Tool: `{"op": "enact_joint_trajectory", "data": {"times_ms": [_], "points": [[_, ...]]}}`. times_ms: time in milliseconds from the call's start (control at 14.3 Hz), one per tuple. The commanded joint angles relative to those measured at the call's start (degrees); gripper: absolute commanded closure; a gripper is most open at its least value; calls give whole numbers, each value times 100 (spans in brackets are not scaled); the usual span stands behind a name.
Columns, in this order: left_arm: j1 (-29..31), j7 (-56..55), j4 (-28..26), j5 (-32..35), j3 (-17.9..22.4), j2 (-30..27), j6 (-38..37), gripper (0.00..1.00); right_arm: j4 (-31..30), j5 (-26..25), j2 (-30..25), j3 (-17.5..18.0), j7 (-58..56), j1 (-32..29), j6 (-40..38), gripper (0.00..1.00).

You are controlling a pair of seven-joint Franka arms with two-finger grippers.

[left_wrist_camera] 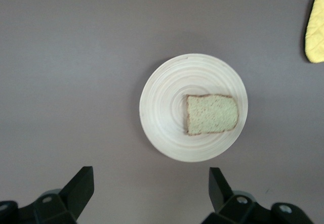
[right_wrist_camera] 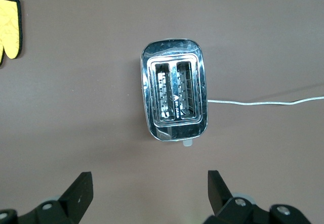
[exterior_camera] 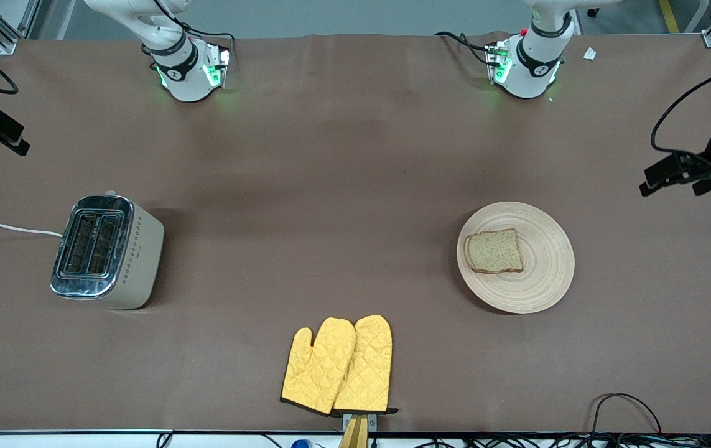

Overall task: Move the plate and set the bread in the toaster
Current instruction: 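Move the left gripper down toward the wooden plate rim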

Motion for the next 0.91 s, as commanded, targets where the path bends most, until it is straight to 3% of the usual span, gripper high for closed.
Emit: {"op": "enact_joint_trajectory", "data": {"times_ms": [0, 140, 490, 839], "points": [[13, 178, -10, -187, -16, 383, 281, 0, -5, 116, -61, 33, -76, -137, -41, 0], [170, 632, -10, -440, -16, 690, 430, 0, -5, 125, -61, 33, -67, -129, -50, 0], [1075, 2486, -2, -2250, -16, 1885, 615, 0, -22, 116, -61, 33, -67, -129, -68, 0], [1481, 4131, 16, -3157, -16, 2852, 739, 19, -22, 125, -61, 42, -67, -129, -68, 0]]}}
